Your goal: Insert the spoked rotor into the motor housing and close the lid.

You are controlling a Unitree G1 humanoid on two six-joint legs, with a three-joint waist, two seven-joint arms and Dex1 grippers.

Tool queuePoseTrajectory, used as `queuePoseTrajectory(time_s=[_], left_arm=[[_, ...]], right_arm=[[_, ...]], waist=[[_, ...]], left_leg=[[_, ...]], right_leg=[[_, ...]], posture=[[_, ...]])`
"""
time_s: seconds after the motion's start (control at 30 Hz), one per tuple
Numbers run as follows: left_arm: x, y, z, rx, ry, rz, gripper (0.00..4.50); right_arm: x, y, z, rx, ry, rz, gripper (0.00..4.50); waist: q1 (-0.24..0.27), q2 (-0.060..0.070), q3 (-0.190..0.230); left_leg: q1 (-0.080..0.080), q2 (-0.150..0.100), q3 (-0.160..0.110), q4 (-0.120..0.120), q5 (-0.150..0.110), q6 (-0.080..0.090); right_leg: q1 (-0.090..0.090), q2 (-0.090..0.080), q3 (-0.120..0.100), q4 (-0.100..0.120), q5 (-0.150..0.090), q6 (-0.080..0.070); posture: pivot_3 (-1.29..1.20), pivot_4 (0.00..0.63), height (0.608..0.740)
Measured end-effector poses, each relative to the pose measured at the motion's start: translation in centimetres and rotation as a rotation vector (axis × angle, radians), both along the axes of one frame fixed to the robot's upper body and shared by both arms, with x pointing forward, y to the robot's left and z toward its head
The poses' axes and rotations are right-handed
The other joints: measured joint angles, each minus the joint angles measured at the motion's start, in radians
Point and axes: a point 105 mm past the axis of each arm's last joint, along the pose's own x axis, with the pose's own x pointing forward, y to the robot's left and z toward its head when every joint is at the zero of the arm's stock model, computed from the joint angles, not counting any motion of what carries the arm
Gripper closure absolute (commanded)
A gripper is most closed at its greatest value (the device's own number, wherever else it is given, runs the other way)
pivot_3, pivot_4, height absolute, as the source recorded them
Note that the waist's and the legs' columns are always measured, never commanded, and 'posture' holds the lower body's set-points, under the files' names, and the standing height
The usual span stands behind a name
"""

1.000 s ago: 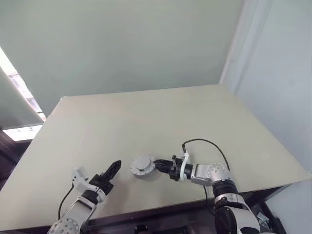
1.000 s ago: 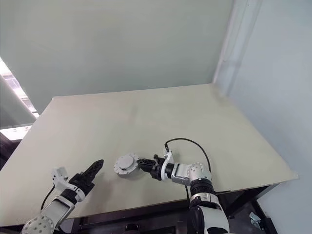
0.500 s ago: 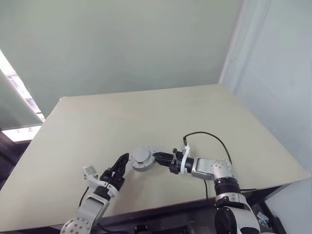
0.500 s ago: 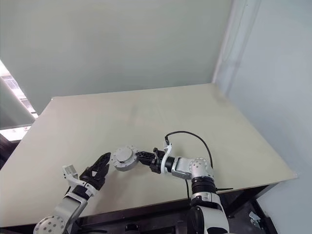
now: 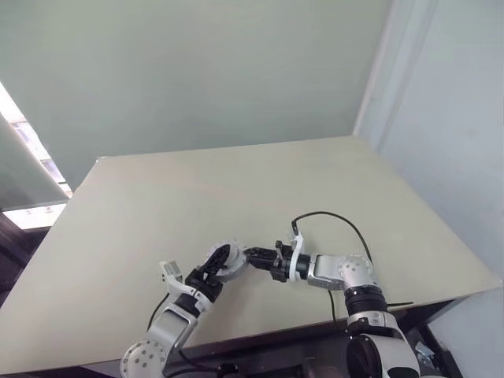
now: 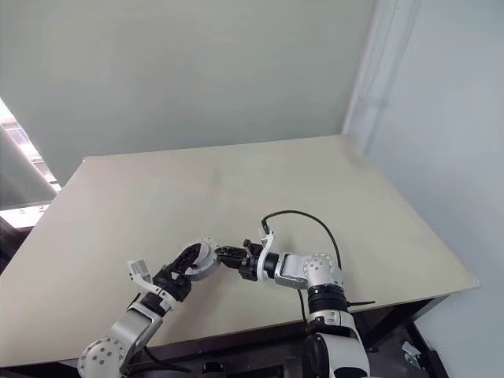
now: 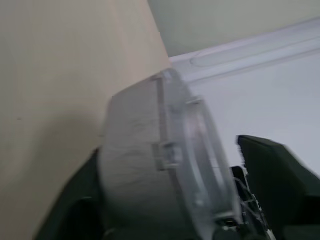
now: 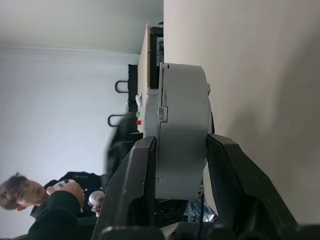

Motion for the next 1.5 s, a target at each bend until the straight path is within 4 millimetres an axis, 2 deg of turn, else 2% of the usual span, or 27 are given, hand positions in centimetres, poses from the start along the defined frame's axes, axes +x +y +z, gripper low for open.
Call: queuePoseTrajectory(time_s=[0.03, 0.07, 0.4, 0.43, 0.53, 0.67, 0.7, 0.9, 1.2, 1.27, 1.37, 1.5], left_arm=[[0.0, 0.1, 0.1, -0.014, -0.007, 0.0, 1.94], [0.1, 0.1, 0.3, -0.025, -0.014, 0.002, 2.03], [0.2, 0.2, 0.3, -0.045, -0.018, -0.002, 2.08], [0.3, 0.2, 0.3, -0.046, -0.018, -0.002, 2.08], [0.3, 0.2, 0.3, -0.038, -0.022, -0.003, 2.36], [0.3, 0.2, 0.1, -0.036, -0.015, 0.0, 2.45], [0.4, 0.0, 0.0, -0.037, -0.013, 0.0, 2.45], [0.5, -0.6, -0.3, -0.045, -0.005, 0.0, 2.47], [1.8, 0.2, 0.7, -0.035, -0.058, 0.095, 2.47], [2.8, 1.6, 0.7, 0.023, -0.063, 0.192, 2.47], [3.9, 4.3, 0.7, 0.16, -0.072, 0.347, 2.47], [4.4, 8.1, 1.0, 0.33, -0.086, 0.491, 2.47]], right_arm=[[0.0, 0.0, 0.0, 0.004, 0.001, -0.002, 3.26], [0.0, -0.1, 0.2, 0.012, 0.0, -0.005, 3.26], [0.2, -0.1, 0.3, 0.01, -0.016, -0.021, 3.26], [0.3, -0.1, 0.3, 0.008, -0.022, -0.027, 2.53], [0.3, 0.0, -0.1, -0.018, -0.034, -0.033, 1.58], [0.1, 0.2, 0.2, -0.009, -0.059, -0.026, 0.12], [0.1, 0.2, 0.3, -0.006, -0.063, -0.027, 0.0], [1.1, -0.3, 0.0, -0.042, -0.077, -0.098, 0.0], [1.0, 0.4, -0.1, -0.101, -0.173, -0.101, 0.0], [1.2, 0.4, -0.4, -0.145, -0.239, -0.126, 0.0], [1.7, -0.3, -0.3, -0.237, -0.436, -0.174, 0.0], [1.9, -1.5, 1.2, -0.321, -0.726, -0.189, 0.0]], waist=[[0.0, 0.0, 0.0], [0.0, 0.0, 0.0], [0.0, 0.0, 0.0], [0.0, 0.0, 0.0], [0.0, 0.0, 0.0], [0.001, 0.0, 0.0], [0.001, 0.0, 0.0], [0.001, 0.0, 0.0], [0.001, 0.0, 0.0], [0.002, 0.0, 0.0], [0.002, 0.0, 0.0], [0.002, -0.001, -0.001]], left_leg=[[0.0, 0.0, 0.0, 0.0, 0.0, 0.0], [0.0, 0.0, 0.0, 0.0, 0.0, 0.0], [0.0, 0.0, 0.0, 0.001, 0.0, 0.0], [0.0, 0.0, 0.0, 0.001, 0.0, 0.0], [0.0, 0.0, 0.0, 0.001, 0.0, 0.0], [0.0, 0.0, 0.0, 0.001, 0.0, 0.0], [0.0, 0.0, 0.0, 0.001, 0.0, 0.0], [0.0, 0.0, 0.0, 0.002, 0.0, 0.0], [-0.001, 0.0, 0.0, 0.003, 0.0, 0.0], [-0.001, 0.0, 0.0, 0.003, 0.0, 0.0], [-0.001, 0.0, 0.0, 0.003, 0.0, 0.0], [-0.002, -0.001, 0.0, 0.003, 0.0, 0.0]], right_leg=[[0.0, 0.0, 0.0, 0.0, 0.0, 0.0], [0.0, 0.0, 0.0, 0.0, 0.0, 0.0], [0.0, 0.0, 0.0, 0.0, 0.0, 0.0], [0.0, 0.0, 0.0, 0.0, 0.0, 0.0], [0.0, 0.0, 0.0, 0.0, 0.0, 0.0], [0.0, 0.0, 0.001, 0.0, 0.0, -0.001], [0.001, 0.0, 0.001, 0.0, 0.0, -0.001], [0.001, 0.0, 0.001, 0.0, 0.001, -0.001], [0.001, 0.0, 0.001, 0.0, 0.001, -0.001], [0.001, 0.0, 0.0, 0.0, 0.001, -0.002], [0.001, 0.0, 0.001, 0.0, 0.001, -0.002], [0.001, 0.0, 0.001, 0.0, 0.002, -0.002]], posture=[[0.0, 0.0, 0.74], [0.0, 0.0, 0.74], [0.0, 0.0, 0.74], [0.0, 0.0, 0.74], [0.0, 0.0, 0.74], [0.0, 0.0, 0.74], [0.0, 0.0, 0.74], [0.0, 0.0, 0.74], [0.0, 0.0, 0.74], [0.0, 0.0, 0.74], [0.0, 0.0, 0.74], [0.0, 0.0, 0.74]])
